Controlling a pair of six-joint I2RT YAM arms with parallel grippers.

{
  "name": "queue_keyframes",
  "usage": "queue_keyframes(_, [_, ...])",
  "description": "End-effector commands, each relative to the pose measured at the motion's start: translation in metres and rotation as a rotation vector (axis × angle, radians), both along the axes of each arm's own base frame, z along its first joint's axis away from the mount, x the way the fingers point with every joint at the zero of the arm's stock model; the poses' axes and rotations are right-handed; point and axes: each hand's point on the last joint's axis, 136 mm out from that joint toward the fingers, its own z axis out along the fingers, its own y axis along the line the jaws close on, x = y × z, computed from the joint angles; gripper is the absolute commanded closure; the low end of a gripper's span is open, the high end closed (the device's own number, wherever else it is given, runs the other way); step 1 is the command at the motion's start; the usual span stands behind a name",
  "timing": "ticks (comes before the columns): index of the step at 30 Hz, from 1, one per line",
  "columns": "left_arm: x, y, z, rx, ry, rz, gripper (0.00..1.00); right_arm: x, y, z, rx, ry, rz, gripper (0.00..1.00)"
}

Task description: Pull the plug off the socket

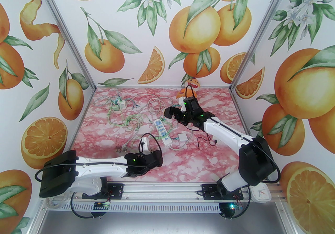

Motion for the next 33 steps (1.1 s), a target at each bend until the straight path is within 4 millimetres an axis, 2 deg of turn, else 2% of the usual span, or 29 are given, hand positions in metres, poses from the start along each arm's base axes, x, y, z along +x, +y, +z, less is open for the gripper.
queue_keyframes(1, [-0.007,0.021,0.005,0.053,0.032,0.039,0.18,0.001,-0.002,0.006,-0.021,-0.029,-0.006,0.00])
queue_keyframes(7, [-0.019,0.030,0.023,0.143,0.112,0.024,0.04,0.005,-0.005,0.012,-0.044,-0.051,-0.015,0.00])
queue_keyframes(12, [-0.018,0.041,0.060,0.181,0.118,0.028,0.00,0.009,-0.007,0.021,-0.062,-0.089,-0.018,0.00])
queue_keyframes(15, [-0.008,0.048,0.085,0.141,0.092,0.033,0.00,0.010,-0.008,0.023,-0.063,-0.102,-0.019,0.00])
queue_keyframes(19, [0.017,0.067,0.121,0.069,0.023,0.055,0.00,0.010,-0.009,0.026,-0.063,-0.122,-0.024,0.00])
queue_keyframes(25, [0.065,0.119,0.161,0.061,-0.059,0.123,0.00,0.011,-0.009,0.033,-0.079,-0.157,-0.024,0.00])
queue_keyframes(28, [0.090,0.143,0.170,0.085,-0.062,0.144,0.00,0.009,-0.006,0.038,-0.089,-0.177,-0.020,0.00])
queue_keyframes(33, [0.139,0.171,0.169,0.102,-0.038,0.149,0.00,0.004,0.002,0.044,-0.128,-0.208,-0.015,0.00])
